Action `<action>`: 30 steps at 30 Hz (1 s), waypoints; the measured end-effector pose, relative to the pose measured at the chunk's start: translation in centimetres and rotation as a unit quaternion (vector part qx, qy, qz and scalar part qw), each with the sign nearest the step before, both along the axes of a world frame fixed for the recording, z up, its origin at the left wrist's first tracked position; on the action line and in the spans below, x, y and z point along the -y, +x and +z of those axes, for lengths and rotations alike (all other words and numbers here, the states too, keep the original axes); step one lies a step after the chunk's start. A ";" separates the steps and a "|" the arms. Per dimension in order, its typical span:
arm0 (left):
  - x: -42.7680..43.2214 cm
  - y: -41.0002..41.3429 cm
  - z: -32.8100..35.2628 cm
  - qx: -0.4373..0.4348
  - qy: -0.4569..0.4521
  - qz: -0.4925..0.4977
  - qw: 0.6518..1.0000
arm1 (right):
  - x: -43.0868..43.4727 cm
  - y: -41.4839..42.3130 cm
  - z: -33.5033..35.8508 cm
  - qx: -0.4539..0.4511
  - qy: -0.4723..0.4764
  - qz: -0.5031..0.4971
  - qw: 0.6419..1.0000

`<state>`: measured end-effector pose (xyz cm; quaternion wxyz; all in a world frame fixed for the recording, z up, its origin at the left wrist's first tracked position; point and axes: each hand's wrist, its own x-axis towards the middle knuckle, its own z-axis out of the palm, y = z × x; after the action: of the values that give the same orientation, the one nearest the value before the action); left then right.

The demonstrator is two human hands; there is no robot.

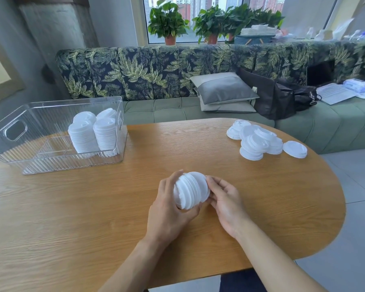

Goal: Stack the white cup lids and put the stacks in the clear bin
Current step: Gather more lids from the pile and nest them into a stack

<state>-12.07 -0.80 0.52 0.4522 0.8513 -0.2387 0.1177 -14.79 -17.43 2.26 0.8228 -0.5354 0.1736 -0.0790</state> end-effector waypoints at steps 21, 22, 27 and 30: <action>0.0 0.4 -0.5 -0.049 -0.001 0.042 0.998 | -0.6 -0.7 -0.3 0.024 0.074 0.071 0.994; 0.0 0.4 -0.5 -0.046 0.003 0.041 0.998 | -0.6 -0.7 -0.3 0.025 0.075 0.066 0.995; 0.1 0.2 -0.3 -0.030 0.023 0.039 0.999 | -0.8 -0.7 -0.5 0.039 0.032 0.061 0.997; 0.2 0.0 -0.2 -0.027 0.029 0.042 0.998 | -1.2 -0.8 -0.5 0.043 -0.009 0.061 0.997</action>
<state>-12.07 -1.00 0.30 0.4278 0.8764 -0.1936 0.1068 -15.63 -16.26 1.74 0.8279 -0.5486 0.1041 -0.0528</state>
